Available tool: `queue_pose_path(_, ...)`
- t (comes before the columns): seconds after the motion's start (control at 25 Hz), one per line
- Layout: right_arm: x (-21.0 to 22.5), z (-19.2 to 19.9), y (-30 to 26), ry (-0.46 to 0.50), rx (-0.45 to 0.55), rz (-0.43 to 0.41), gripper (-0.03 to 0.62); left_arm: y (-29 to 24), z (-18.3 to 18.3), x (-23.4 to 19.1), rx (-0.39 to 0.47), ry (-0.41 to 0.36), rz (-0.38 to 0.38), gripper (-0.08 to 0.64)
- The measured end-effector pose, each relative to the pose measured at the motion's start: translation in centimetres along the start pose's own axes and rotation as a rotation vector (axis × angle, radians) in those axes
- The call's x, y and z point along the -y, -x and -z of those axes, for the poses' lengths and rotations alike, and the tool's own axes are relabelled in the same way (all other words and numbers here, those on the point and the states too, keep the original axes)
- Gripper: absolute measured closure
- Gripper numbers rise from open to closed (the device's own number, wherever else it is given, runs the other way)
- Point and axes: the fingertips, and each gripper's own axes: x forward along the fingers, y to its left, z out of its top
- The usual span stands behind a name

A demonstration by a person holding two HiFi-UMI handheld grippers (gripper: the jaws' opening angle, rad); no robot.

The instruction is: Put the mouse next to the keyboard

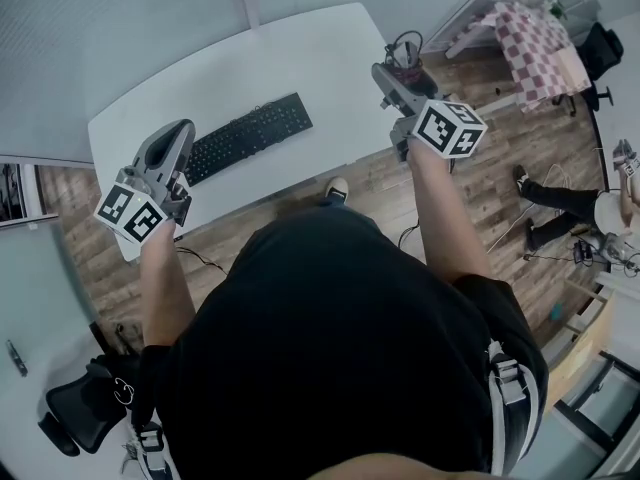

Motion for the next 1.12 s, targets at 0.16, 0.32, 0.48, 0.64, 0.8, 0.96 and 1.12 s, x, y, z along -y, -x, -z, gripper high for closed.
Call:
queue_pose_path(0.16,1.0,-0.4,-0.5,-0.002,0.0,-0.006,0.199,-1.4,-0.3,-0.2,0.001,-0.002,0.0,0.538)
queue_pose_path(0.32,2.2,-0.7,-1.3,-0.01,-0.003,-0.011,0.199,-2.8,-0.5,-0.5,-0.001,-0.002,-0.001,0.538)
queue_pose_path(0.48,3.4,-0.8,-1.9,-0.014,-0.013,-0.015,0.199,-4.2,-0.7,-0.7,-0.004,-0.001,-0.004,0.538)
queue_pose_path(0.64,4.6,-1.0,-2.8,-0.02,-0.024,-0.023,0.199,-5.4,-0.7,-1.0,-0.008,0.001,-0.014,0.538)
queue_pose_path(0.8,5.8,-1.4,-3.5,-0.024,-0.031,-0.037,0.199,-6.7,-1.0,-0.9,-0.006,0.0,-0.027,0.538)
queue_pose_path(0.96,6.9,-1.7,-4.2,-0.022,-0.044,-0.051,0.199,-8.0,-1.0,-0.8,-0.01,0.004,-0.042,0.538)
queue_pose_path(1.12,7.7,-1.9,-4.9,-0.018,-0.058,-0.065,0.199,-8.9,-1.0,-0.5,-0.009,0.005,-0.054,0.538)
